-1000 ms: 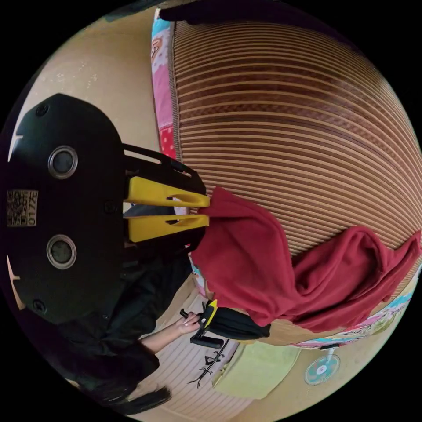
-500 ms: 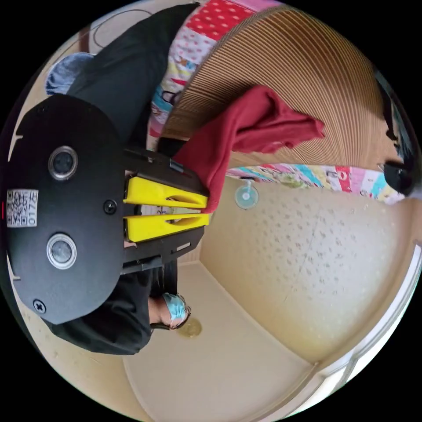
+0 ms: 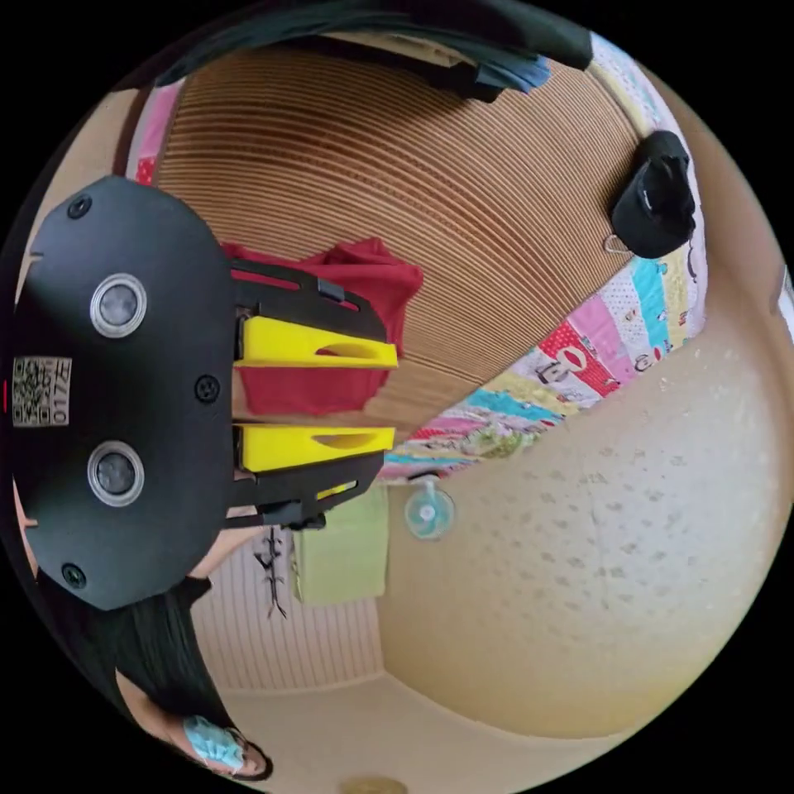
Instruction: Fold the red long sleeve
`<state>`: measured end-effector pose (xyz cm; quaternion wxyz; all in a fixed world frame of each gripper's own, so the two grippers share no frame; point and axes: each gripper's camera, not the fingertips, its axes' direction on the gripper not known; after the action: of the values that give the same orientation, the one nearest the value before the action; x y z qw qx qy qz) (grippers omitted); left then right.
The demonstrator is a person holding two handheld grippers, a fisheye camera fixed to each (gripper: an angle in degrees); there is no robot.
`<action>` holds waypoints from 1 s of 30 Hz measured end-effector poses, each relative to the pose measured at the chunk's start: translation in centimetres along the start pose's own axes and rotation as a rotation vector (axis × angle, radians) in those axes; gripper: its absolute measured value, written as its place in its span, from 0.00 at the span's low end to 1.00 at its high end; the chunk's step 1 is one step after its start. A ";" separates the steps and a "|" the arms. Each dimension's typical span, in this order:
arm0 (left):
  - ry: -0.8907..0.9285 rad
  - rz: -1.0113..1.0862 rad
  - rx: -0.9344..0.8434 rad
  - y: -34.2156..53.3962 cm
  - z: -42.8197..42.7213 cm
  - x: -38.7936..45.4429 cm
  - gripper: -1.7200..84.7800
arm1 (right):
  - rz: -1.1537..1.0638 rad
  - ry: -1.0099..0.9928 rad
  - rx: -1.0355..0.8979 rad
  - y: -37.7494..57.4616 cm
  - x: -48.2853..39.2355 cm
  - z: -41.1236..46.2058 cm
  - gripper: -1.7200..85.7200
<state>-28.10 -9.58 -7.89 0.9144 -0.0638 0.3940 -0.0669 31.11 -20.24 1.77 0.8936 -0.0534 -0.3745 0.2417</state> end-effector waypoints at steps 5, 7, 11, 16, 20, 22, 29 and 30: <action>-0.142 -0.289 -0.061 8.5 4.1 -5.3 0.19 | 0.006 0.504 -0.295 4.6 1.1 7.2 0.05; -0.162 -0.524 -0.052 12.8 5.2 -7.9 0.23 | -0.046 0.650 -0.337 5.5 -0.1 9.7 0.04; -0.034 -0.614 0.029 16.0 7.2 -8.7 0.26 | -0.245 0.805 -0.261 6.1 -3.9 12.0 0.03; 0.125 -0.679 0.018 14.0 11.0 -9.1 0.21 | -0.354 1.071 -0.461 7.4 -0.1 17.7 0.02; 0.164 -0.744 0.033 12.3 11.0 -8.9 0.14 | -0.544 1.008 -0.266 10.5 0.2 15.9 0.02; 0.218 -0.602 0.102 10.0 9.7 -5.4 0.10 | -0.447 0.899 -0.223 10.7 1.2 14.4 0.02; 0.206 0.024 -0.041 3.7 12.1 14.2 0.09 | 0.012 0.427 -0.161 11.4 7.5 9.0 0.02; 0.162 0.165 -0.101 3.9 13.8 18.5 0.09 | 0.075 0.353 -0.176 11.8 8.9 8.2 0.02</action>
<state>-5.20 -8.08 -12.31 0.8775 -0.0717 0.4736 0.0236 26.13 -6.43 10.13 0.9277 -0.1869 -0.2294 0.2278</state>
